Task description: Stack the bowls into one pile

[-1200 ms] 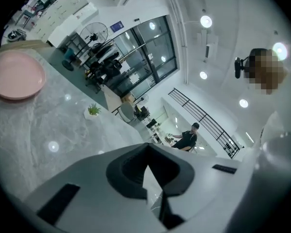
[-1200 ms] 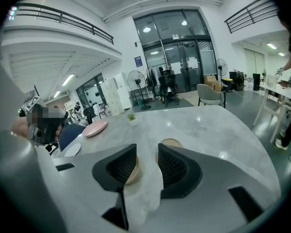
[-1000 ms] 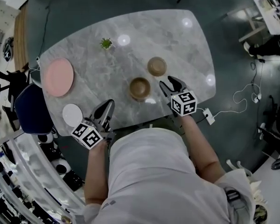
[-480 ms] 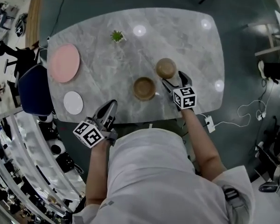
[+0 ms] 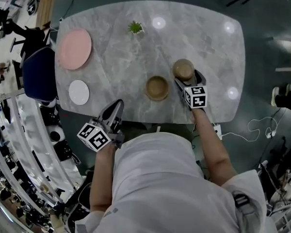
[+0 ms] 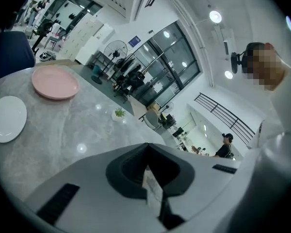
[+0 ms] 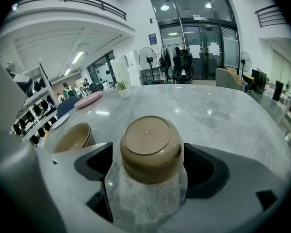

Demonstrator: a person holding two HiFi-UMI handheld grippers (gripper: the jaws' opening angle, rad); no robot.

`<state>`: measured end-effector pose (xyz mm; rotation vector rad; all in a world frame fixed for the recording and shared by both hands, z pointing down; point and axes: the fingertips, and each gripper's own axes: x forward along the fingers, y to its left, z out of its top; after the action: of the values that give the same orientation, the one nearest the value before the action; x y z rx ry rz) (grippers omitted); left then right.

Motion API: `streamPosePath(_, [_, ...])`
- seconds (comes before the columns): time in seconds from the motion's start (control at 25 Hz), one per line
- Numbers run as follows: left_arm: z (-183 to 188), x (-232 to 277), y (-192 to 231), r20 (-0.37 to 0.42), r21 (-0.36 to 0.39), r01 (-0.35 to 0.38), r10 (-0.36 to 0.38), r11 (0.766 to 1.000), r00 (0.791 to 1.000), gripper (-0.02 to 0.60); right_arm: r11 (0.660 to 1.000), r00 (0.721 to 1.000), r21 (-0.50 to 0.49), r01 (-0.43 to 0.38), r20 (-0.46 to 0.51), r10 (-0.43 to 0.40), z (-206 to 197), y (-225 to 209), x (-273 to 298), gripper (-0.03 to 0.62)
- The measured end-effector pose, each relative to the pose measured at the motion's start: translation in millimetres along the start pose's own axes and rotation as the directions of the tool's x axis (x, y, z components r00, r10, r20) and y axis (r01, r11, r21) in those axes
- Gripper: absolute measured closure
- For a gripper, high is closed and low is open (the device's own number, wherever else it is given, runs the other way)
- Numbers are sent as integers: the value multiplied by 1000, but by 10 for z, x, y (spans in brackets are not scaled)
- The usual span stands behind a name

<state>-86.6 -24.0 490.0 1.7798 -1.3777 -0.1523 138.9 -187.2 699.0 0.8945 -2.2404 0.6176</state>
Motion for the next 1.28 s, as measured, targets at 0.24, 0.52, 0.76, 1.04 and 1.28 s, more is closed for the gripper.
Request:
streamPosePath(0.24, [-23, -106, -6, 30, -25, -19, 20, 1000, 999, 580, 998, 998, -39, 50, -24, -51, -54, -66, 123, 146])
streamPosePath(0.52, [-38, -146, -15, 44, -18, -14, 15, 1000, 999, 580, 999, 999, 13, 45, 1, -45, 27, -92, 128, 154])
streamPosePath(0.76, [-12, -164, -14, 53, -23, 23, -22, 999, 998, 580, 998, 1000, 68, 5, 27, -7, 78, 20, -32, 162])
streamPosePath(1.04, [-11, -145, -12, 46, -24, 75, -74, 997, 996, 580, 993, 999, 120, -17, 49, 12, 102, 151, -269, 168])
streamPosePath(1.28, [-47, -190, 8, 40, -42, 125, -123, 991, 992, 580, 986, 998, 157, -47, 51, 39, 100, 423, -553, 168])
